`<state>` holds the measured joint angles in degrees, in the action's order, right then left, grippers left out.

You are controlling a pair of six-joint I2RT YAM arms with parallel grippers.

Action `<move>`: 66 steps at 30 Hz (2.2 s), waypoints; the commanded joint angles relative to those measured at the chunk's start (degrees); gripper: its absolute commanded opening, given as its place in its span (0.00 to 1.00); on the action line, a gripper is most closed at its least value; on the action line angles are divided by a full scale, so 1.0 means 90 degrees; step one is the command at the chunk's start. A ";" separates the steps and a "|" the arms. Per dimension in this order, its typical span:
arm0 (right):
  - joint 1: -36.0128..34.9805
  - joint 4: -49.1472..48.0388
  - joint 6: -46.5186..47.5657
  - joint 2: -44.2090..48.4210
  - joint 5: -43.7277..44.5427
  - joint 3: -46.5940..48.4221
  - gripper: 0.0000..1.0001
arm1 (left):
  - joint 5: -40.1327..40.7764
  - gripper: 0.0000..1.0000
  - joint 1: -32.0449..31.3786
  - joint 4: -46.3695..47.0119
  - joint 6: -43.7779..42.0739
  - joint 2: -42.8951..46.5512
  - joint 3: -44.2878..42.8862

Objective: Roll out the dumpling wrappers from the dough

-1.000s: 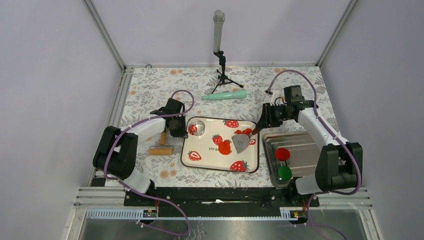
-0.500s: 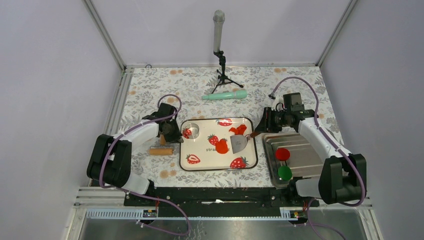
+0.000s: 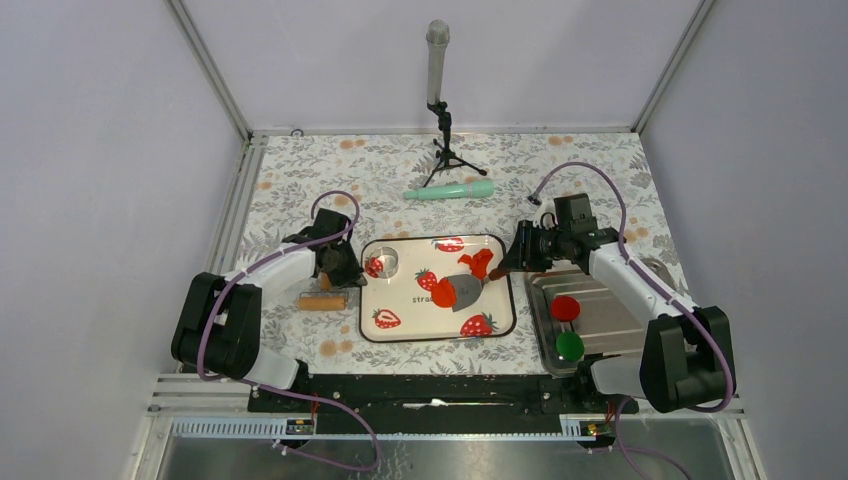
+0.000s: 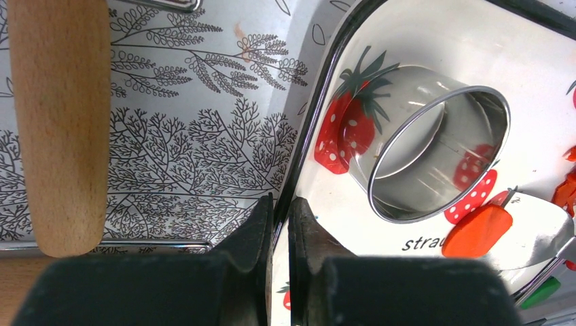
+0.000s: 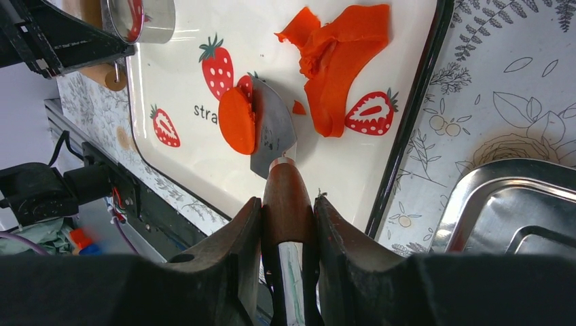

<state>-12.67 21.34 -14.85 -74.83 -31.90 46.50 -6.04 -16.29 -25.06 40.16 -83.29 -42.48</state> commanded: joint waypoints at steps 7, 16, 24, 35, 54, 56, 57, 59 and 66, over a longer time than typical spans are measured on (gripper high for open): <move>-0.0087 -0.0524 -0.0255 -0.0171 0.0448 -0.0499 0.00 | 0.0089 0.00 0.0099 -0.0011 0.0230 0.0002 0.0227; -0.0077 -0.1391 -0.0133 -0.0094 -0.0819 -0.0651 0.00 | 0.0109 0.00 0.0185 0.0050 0.0049 -0.0013 0.0247; 0.0174 -0.1639 -0.0581 0.0184 -0.1125 -0.0241 0.00 | 0.0105 0.00 0.0258 0.0092 -0.0062 -0.0108 0.0213; 0.0239 -0.1780 -0.0781 0.0128 -0.1470 -0.0115 0.00 | 0.0153 0.00 0.0296 0.0158 -0.0197 -0.0172 0.0169; 0.2406 0.2009 0.1551 0.0800 -0.1983 0.1681 0.00 | -0.1059 0.46 0.0346 -0.0103 -0.1587 0.0270 -0.1042; 0.2546 0.2297 0.1597 0.0954 -0.1989 0.1670 0.00 | -0.1072 0.46 0.0346 -0.0082 -0.1655 0.0319 -0.1159; 0.2629 0.2432 0.1609 0.1040 -0.1968 0.1669 0.00 | -0.1083 0.46 0.0346 -0.0084 -0.1704 0.0327 -0.1232; 0.2877 0.2674 0.1866 0.1208 -0.1935 0.1692 0.00 | -0.1067 0.47 0.0353 -0.0061 -0.1760 0.0315 -0.1394; 0.3750 0.3501 0.2606 0.1220 -0.2114 0.1899 0.00 | -0.1273 0.47 0.0375 -0.0024 -0.1845 0.0228 -0.1760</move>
<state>17.85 47.09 3.07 -64.38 -47.24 60.47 -15.20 -13.34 -26.79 25.04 -82.52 -55.90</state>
